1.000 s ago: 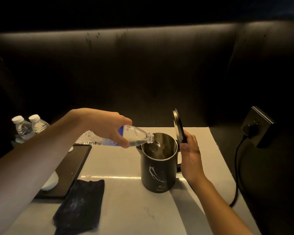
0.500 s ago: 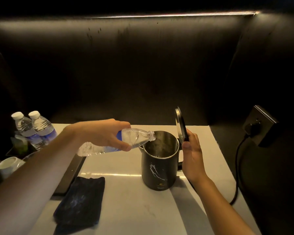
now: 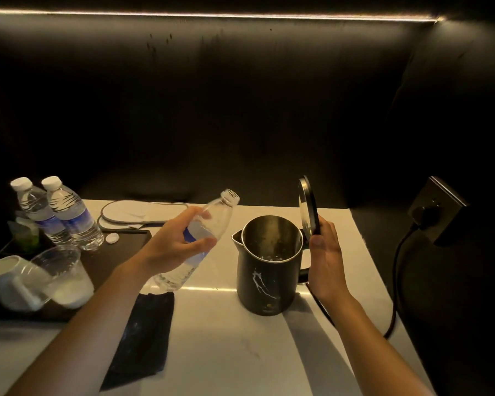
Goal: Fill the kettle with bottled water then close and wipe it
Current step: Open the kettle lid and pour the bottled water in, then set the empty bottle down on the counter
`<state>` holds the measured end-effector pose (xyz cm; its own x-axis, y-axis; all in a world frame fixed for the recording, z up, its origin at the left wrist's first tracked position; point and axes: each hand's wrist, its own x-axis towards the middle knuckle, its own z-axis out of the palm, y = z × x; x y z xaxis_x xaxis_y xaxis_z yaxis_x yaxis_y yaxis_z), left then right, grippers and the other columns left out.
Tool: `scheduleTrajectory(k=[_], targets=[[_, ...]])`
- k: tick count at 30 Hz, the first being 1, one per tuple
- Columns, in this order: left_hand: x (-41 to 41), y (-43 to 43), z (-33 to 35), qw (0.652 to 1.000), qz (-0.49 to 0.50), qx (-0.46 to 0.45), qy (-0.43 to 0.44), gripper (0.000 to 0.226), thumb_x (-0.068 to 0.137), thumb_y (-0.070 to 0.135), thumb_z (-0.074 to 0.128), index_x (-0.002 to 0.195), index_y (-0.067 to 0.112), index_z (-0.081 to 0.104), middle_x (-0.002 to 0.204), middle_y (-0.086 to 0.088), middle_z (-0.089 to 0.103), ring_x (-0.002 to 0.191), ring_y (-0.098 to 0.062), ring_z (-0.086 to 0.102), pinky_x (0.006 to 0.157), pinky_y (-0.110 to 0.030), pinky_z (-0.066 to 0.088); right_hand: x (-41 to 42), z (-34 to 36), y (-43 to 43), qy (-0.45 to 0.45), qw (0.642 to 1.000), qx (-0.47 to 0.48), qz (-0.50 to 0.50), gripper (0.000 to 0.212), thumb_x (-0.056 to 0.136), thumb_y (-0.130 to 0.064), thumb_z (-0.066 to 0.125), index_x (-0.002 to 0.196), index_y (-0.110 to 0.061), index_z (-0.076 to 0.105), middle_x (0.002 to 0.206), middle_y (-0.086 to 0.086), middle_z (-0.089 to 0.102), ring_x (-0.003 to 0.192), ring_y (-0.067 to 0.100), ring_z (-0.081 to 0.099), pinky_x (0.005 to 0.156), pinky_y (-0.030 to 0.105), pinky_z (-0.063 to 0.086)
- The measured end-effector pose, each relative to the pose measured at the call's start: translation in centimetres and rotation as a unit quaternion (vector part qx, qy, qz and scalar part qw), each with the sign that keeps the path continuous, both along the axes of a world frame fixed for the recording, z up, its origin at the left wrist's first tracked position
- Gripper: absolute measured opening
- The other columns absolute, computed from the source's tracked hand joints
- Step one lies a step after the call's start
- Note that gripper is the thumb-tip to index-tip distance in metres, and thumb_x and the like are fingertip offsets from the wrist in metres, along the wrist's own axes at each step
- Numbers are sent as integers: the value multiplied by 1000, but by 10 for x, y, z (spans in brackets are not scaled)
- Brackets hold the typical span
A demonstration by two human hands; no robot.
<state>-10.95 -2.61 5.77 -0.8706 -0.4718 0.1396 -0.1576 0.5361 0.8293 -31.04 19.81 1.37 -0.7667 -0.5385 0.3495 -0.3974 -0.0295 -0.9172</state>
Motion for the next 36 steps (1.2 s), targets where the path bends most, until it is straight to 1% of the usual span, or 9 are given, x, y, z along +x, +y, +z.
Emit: scheduleTrajectory(k=[7,11,15,18,24,27,32,33,36], targets=[[-9,-11,-59,972,180,13,152,65,86,51,66,137,19,41,122,9,49,103,16,53,74,-5,51,4,6,1,-23,1000,-3,7,42,89,-71,34,121,-47,48,122,-17,51,107,-14,50,80,-1,39],[-12,-16,-83,954,248,-4,168,63,91,45,65,141,17,37,132,5,42,106,28,43,74,7,40,4,6,1,-49,999,-8,15,42,84,-73,37,118,-53,50,126,-13,52,114,0,52,80,7,42],[-13,-20,-96,952,266,17,152,67,90,48,63,143,22,32,137,6,39,113,-3,48,74,2,42,4,6,1,-61,998,-17,24,30,83,-71,40,111,-70,51,128,-11,53,117,8,53,86,17,40],[-12,-24,-106,952,265,30,149,68,90,45,64,144,22,29,145,-5,39,123,-17,44,83,-9,42,4,9,2,-69,997,-17,31,36,81,-69,41,115,-63,52,128,-14,53,117,7,53,85,16,39],[-9,-28,-113,949,273,45,151,69,88,45,67,142,24,30,143,-2,40,121,-17,45,83,-12,43,5,15,10,-51,998,2,42,48,83,-71,41,124,-46,49,130,-7,54,116,14,55,79,4,44],[-8,-23,-110,946,274,70,156,69,88,36,74,140,23,31,134,3,42,116,-15,48,82,-12,44,1,20,15,-40,997,15,63,80,75,-91,38,133,-38,48,134,-5,54,117,9,55,82,9,45],[-2,12,-94,837,461,-26,294,45,87,32,74,115,9,48,109,-9,55,93,-22,55,79,-18,47,-11,43,19,-33,993,17,109,87,73,-93,40,136,-34,47,136,-16,46,107,-20,51,75,-1,42],[-3,23,-89,838,447,-20,313,38,88,34,70,110,12,50,103,-4,56,88,-19,56,76,-21,48,-14,47,19,-21,992,25,118,86,75,-91,40,138,-33,45,138,-14,45,109,-19,51,78,-1,41],[-17,54,-78,926,283,65,241,30,93,46,59,113,25,58,105,13,63,95,-4,62,76,-13,51,-20,59,13,-15,987,50,154,98,72,-92,45,147,-28,38,142,-1,45,114,2,57,80,8,47]])
